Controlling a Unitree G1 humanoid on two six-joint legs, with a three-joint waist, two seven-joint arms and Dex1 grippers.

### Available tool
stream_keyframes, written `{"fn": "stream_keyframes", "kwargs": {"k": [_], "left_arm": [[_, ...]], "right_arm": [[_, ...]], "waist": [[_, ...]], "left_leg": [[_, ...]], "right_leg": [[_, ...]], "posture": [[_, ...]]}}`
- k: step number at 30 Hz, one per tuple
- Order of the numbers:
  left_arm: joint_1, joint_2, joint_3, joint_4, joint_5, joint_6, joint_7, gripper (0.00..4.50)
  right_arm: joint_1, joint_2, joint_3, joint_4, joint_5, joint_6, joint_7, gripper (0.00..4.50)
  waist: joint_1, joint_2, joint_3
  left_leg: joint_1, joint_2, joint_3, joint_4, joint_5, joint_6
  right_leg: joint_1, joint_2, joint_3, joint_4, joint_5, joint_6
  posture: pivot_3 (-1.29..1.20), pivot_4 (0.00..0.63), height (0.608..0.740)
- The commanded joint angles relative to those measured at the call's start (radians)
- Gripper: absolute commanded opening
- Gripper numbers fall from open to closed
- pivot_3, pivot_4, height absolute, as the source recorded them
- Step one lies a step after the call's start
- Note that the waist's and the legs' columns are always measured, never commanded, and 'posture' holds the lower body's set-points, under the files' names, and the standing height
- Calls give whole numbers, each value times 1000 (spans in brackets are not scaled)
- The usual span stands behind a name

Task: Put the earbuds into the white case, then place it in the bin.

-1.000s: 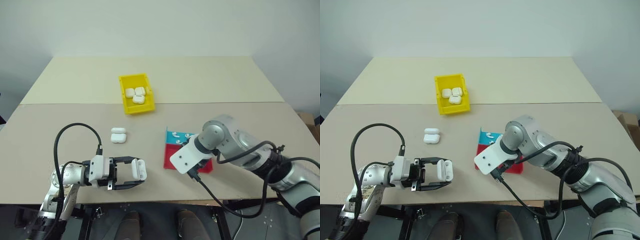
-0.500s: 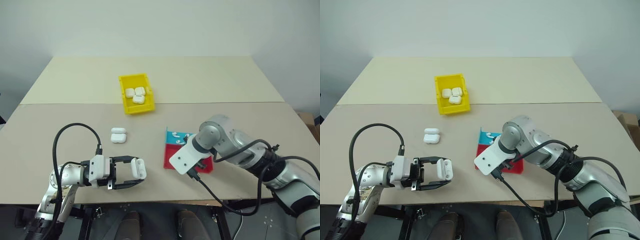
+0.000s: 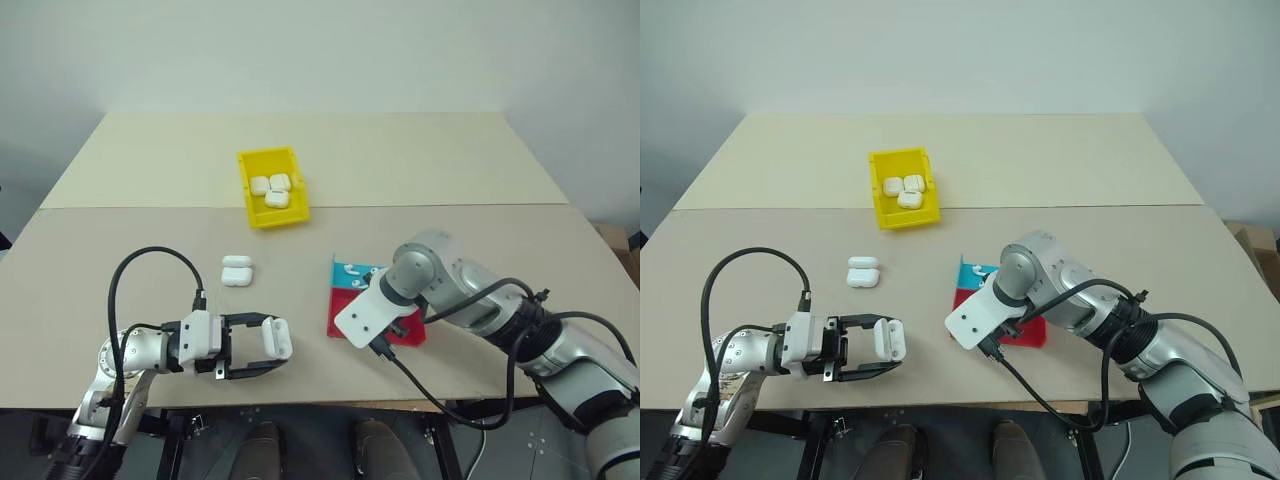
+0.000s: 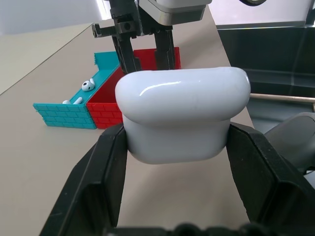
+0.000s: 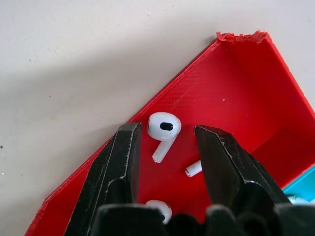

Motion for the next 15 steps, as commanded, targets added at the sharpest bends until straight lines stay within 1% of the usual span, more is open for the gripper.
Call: {"fn": "stream_keyframes", "kwargs": {"k": [1,8,10,12,15], "left_arm": [[7,11,0,-28,-4,-13,4,2751],[10,10,0,-32,2,-10,8,2751],[7,11,-1,-32,3,-7,10,2751],[7,11,-1,-32,3,-6,10,2751],[9,13,-2,-34,2,-6,8,2751]], "right_arm": [[-14,0,-27,-8,-13,-20,17,2138],[-10,3,-28,-7,-18,-23,15,2138],[-10,5,-27,-7,-14,-21,19,1744],[-6,5,-29,-13,-9,-20,22,1218],[0,3,-31,-25,-9,-18,20,1218]], "waist": [[0,0,0],[0,0,0],[0,0,0],[0,0,0],[0,0,0]], "left_leg": [[0,0,0,0,0,0],[0,0,0,0,0,0],[0,0,0,0,0,0],[0,0,0,0,0,0],[0,0,0,0,0,0]], "right_leg": [[0,0,0,0,0,0],[0,0,0,0,0,0],[0,0,0,0,0,0],[0,0,0,0,0,0],[0,0,0,0,0,0]], "posture": [[0,150,740],[0,150,740],[0,150,740],[0,150,740],[0,150,740]]}}
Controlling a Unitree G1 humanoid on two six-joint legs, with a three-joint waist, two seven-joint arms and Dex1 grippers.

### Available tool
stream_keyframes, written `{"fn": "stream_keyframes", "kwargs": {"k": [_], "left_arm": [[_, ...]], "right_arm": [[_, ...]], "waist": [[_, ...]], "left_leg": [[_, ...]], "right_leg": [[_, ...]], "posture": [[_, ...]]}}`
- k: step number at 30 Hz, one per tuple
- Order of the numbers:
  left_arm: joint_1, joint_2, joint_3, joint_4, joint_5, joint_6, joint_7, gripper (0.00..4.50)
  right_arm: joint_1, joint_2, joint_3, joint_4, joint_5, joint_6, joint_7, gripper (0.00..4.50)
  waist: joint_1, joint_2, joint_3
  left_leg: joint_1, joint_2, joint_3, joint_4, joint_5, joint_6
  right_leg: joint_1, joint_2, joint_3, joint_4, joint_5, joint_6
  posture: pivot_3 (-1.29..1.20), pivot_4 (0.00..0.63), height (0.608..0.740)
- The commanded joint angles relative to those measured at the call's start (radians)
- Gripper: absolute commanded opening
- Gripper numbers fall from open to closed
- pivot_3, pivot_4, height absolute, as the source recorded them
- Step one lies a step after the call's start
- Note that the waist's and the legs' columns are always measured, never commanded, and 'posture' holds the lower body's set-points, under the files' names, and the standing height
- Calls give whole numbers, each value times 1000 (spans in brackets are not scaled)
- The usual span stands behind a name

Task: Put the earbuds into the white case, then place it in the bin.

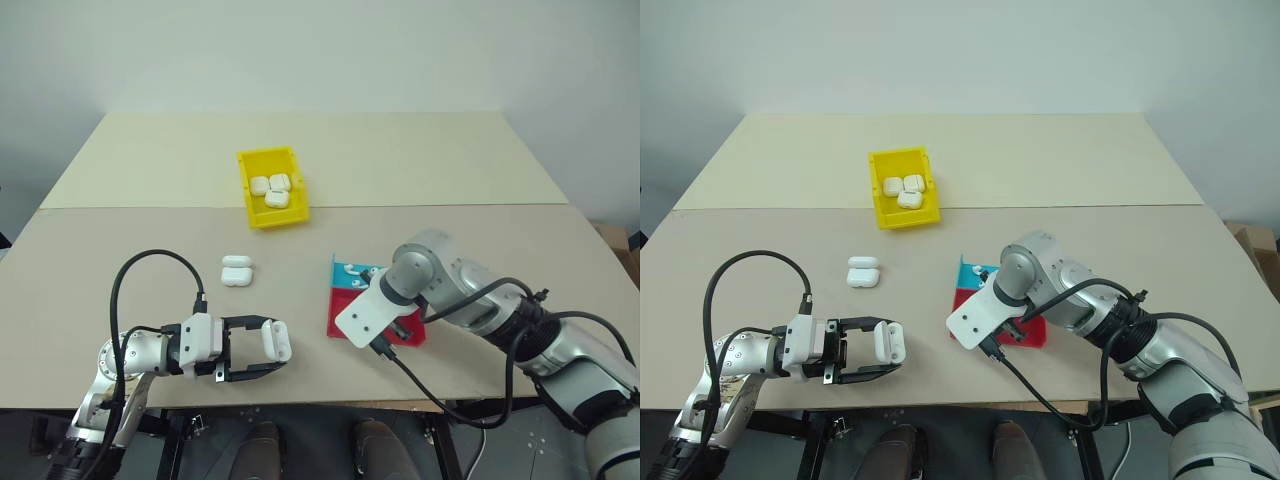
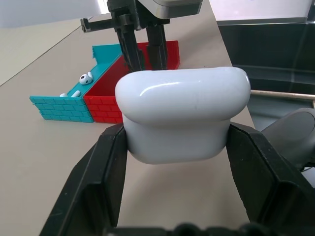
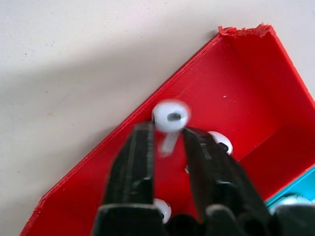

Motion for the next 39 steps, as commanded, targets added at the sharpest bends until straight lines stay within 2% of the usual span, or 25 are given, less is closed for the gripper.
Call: {"fn": "stream_keyframes", "kwargs": {"k": [1,10,15,21,26,32,35,37,39], "left_arm": [[-3,12,-2,-34,-10,-6,3,2751],[-10,11,-5,-25,-6,-7,7,2751],[-11,11,-8,-23,-1,-6,12,2751],[-20,11,-10,-12,1,-6,13,2751],[-30,9,-11,-6,1,-7,15,2751],[-31,7,-13,-4,5,-13,20,2751],[-21,9,-12,-13,8,-12,25,2751],[-18,10,-12,-15,10,-10,29,2751],[-16,10,-11,-17,11,-8,34,2751]], "right_arm": [[-2,0,-30,-30,-1,-15,18,1218],[-5,-3,-30,-16,-27,-36,3,1218],[-17,-34,-44,14,-76,-110,-33,1218],[-21,-95,-135,-19,77,-321,-9,1218],[-29,-87,-156,18,117,-455,-18,1218],[-60,-38,-154,83,49,-380,-31,1218],[-62,2,-162,65,57,-223,-2,1773],[-61,19,-162,51,47,-130,12,2386],[-62,26,-151,36,31,-37,38,2386]], "waist": [[0,0,0],[0,0,0],[0,0,0],[1,0,0],[-3,0,0],[-2,0,0],[0,0,0],[1,0,0],[1,0,0]], "left_leg": [[0,0,0,0,0,0],[0,0,0,0,0,0],[0,0,0,0,0,0],[0,0,1,-1,0,0],[1,0,1,-1,0,0],[1,1,1,-1,0,0],[1,1,1,-1,0,0],[0,1,1,-1,0,0],[0,1,1,-1,0,0]], "right_leg": [[0,0,0,0,0,0],[0,0,0,0,0,0],[0,0,0,0,0,0],[0,0,0,-1,0,0],[0,0,0,-1,0,0],[0,0,0,0,0,-1],[0,0,0,0,0,-1],[-1,0,0,0,0,-1],[0,0,0,0,0,-1]], "posture": [[0,150,740],[0,150,740],[0,150,740],[0,150,740],[0,150,740],[0,150,740],[0,150,740],[0,150,740],[0,150,740]]}}
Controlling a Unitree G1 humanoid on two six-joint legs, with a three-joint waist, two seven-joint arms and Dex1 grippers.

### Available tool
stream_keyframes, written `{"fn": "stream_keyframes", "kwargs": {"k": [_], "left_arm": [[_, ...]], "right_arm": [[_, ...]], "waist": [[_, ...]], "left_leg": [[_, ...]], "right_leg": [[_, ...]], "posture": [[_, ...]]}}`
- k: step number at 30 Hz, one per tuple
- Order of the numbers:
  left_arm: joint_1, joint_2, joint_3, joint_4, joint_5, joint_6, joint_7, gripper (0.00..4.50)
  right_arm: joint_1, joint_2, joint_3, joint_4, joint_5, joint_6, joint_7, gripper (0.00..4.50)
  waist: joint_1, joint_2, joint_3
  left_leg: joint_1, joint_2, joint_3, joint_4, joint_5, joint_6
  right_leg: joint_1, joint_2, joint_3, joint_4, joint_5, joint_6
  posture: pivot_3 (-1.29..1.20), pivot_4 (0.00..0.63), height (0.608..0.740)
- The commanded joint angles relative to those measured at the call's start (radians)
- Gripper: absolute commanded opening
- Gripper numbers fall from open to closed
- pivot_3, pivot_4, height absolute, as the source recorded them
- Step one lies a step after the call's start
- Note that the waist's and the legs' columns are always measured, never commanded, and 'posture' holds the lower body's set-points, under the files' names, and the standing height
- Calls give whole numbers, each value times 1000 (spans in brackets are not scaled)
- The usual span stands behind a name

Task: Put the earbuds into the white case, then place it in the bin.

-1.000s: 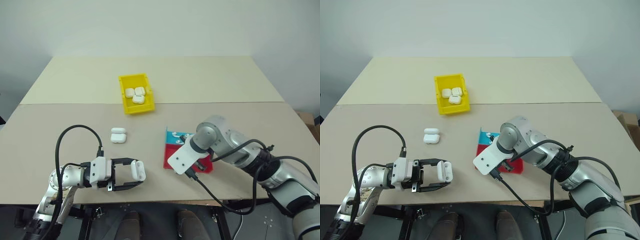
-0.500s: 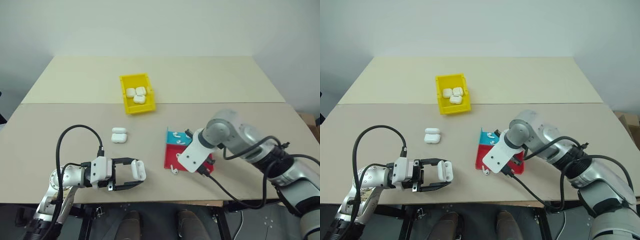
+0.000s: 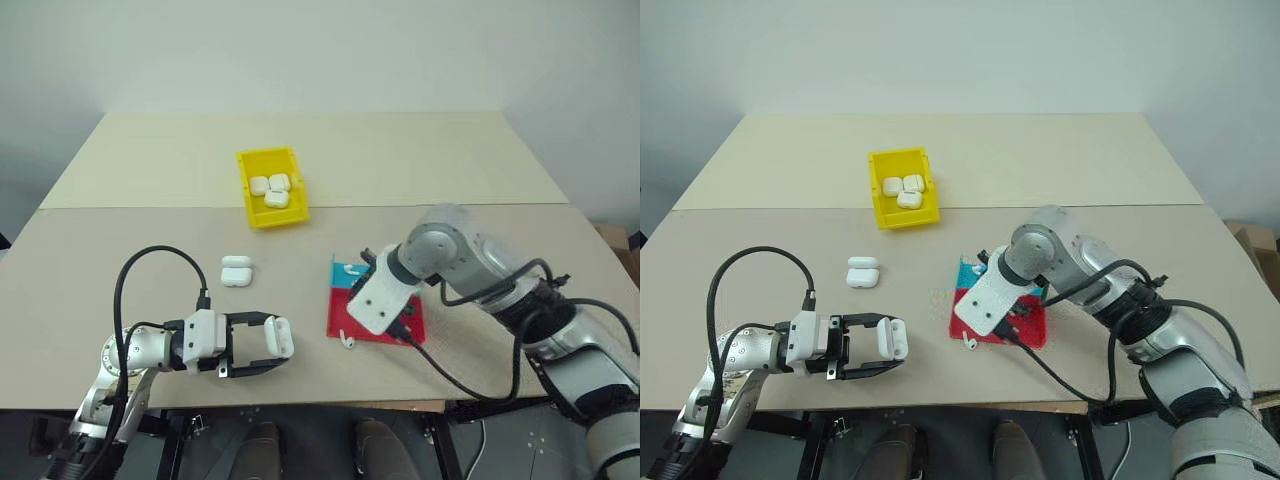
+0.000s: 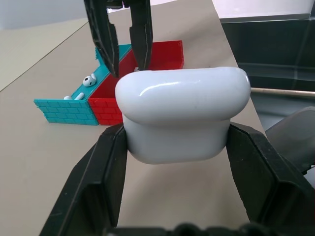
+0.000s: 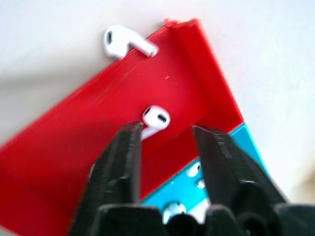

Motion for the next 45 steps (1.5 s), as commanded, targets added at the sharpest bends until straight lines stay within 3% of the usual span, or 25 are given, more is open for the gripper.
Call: {"fn": "stream_keyframes", "kwargs": {"k": [1,16,30,45], "left_arm": [[7,7,4,-21,-3,-8,13,2751],[-2,5,-12,-10,18,-3,25,2751],[-8,9,-18,-3,19,-3,24,2751],[-4,12,-20,4,30,-18,23,2751]], "right_arm": [[-18,15,-21,-55,-22,185,46,2386],[-10,75,87,-147,-118,757,33,2386],[-19,87,142,-112,-121,868,-36,2386],[-15,73,143,-82,-114,774,-96,2386]], "waist": [[0,0,0],[-1,0,0],[-3,0,0],[-4,0,0]], "left_leg": [[0,0,0,0,0,0],[-1,0,0,0,0,0],[-1,0,0,0,0,0],[-1,0,0,-1,0,0]], "right_leg": [[0,0,0,0,0,0],[-1,0,0,0,0,0],[-2,0,0,0,0,0],[-2,0,0,0,0,0]], "posture": [[0,150,740],[0,150,740],[0,150,740],[0,150,740]]}}
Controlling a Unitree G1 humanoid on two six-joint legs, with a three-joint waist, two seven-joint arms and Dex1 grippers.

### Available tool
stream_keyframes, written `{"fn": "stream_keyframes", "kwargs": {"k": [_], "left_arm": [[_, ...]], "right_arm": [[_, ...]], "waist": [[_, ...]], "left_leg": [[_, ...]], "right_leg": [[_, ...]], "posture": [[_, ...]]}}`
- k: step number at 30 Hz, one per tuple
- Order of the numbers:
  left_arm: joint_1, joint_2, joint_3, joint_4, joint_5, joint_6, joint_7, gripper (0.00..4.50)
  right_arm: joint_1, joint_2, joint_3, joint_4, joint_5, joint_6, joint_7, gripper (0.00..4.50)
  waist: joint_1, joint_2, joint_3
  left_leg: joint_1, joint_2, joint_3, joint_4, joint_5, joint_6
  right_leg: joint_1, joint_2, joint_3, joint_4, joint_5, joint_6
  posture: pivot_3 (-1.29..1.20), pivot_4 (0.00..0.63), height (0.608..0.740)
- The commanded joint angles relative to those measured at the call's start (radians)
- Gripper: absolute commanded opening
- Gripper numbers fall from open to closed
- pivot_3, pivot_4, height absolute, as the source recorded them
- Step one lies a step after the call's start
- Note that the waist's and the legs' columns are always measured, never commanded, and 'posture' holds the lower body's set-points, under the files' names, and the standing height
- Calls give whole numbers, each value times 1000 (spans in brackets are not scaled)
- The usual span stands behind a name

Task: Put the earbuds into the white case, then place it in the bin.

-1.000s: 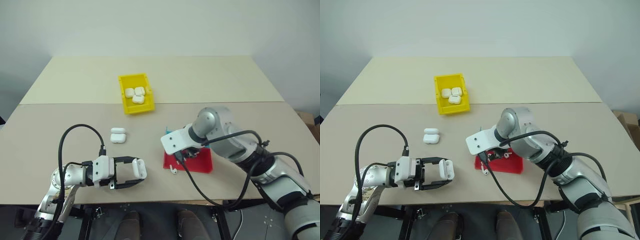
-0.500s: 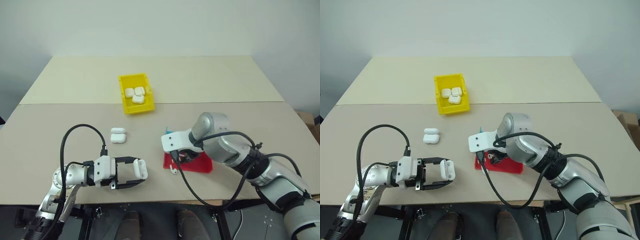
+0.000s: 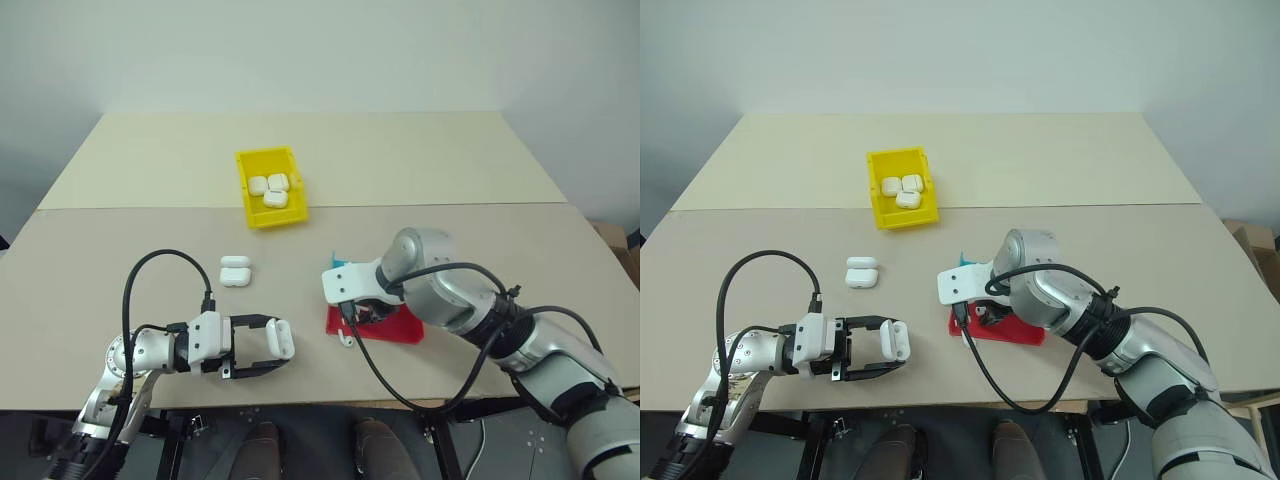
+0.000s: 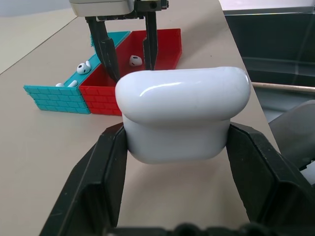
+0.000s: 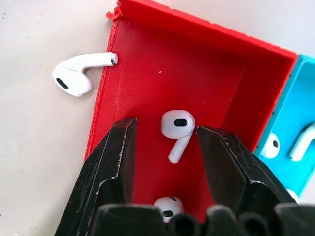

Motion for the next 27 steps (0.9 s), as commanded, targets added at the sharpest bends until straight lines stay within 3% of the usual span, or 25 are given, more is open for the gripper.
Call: {"fn": "stream_keyframes", "kwargs": {"k": [1,2,4,27], "left_arm": [[-3,12,1,-15,3,-18,3,2751],[-2,13,2,-16,4,-17,3,2751],[-2,13,2,-16,5,-18,2,2751],[-6,12,4,-9,10,-20,3,2751]], "right_arm": [[-11,-11,-15,-4,0,-24,-13,2386],[-11,-12,-16,-5,0,-27,-12,2386],[-9,-14,-18,-9,3,-33,-11,1859],[4,-22,-9,-15,-11,-69,-34,1859]], "waist": [[0,0,0],[0,0,0],[0,0,0],[0,0,0]], "left_leg": [[0,0,0,0,0,0],[0,0,0,0,0,0],[0,0,0,0,0,0],[0,0,0,-1,0,0]], "right_leg": [[0,0,0,0,0,0],[0,0,0,0,0,0],[0,0,0,0,0,0],[-1,0,0,0,0,0]], "posture": [[0,150,740],[0,150,740],[0,150,740],[0,150,740]]}}
